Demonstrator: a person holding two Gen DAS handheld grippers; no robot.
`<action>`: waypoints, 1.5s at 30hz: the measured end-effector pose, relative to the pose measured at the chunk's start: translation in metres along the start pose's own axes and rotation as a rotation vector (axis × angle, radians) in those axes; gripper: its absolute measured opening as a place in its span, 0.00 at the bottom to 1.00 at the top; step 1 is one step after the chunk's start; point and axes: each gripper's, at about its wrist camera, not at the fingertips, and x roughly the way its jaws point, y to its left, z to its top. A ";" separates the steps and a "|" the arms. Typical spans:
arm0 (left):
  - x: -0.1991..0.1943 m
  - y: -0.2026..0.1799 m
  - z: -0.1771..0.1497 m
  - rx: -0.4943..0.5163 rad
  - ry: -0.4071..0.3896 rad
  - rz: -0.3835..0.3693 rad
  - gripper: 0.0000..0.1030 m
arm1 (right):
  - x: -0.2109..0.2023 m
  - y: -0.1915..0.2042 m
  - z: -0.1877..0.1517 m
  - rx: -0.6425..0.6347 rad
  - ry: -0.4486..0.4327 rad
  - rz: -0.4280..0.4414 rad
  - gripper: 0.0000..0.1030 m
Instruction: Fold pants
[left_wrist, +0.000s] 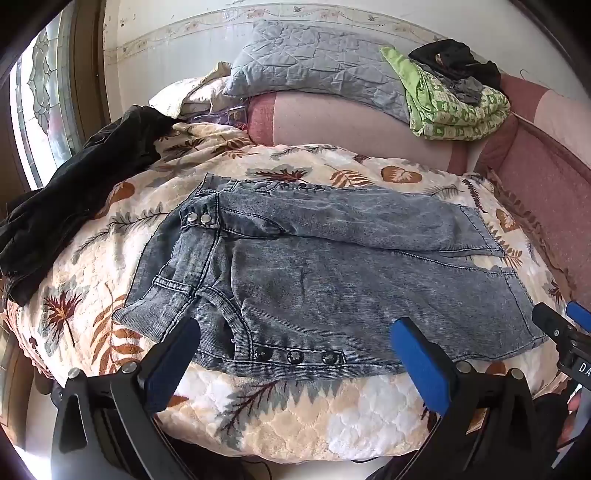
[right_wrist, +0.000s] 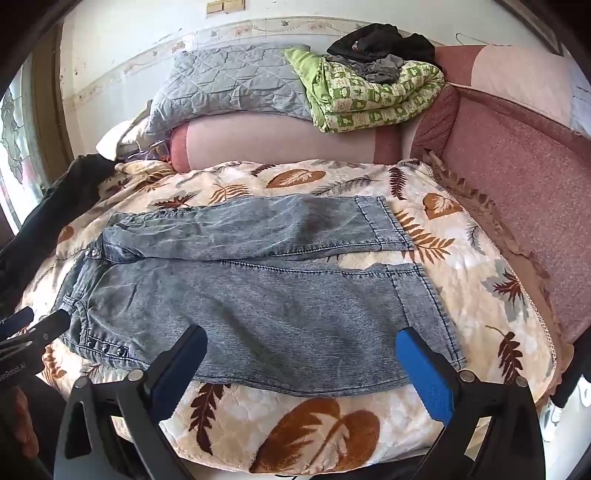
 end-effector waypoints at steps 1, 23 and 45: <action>0.000 0.000 0.000 0.000 0.001 -0.002 1.00 | 0.000 0.000 0.000 0.000 -0.002 0.001 1.00; -0.001 0.000 0.000 0.002 -0.006 -0.005 1.00 | 0.003 0.001 -0.003 0.001 0.006 0.004 1.00; -0.002 -0.001 -0.002 0.002 0.012 -0.003 1.00 | 0.003 0.002 -0.005 -0.003 0.008 0.001 1.00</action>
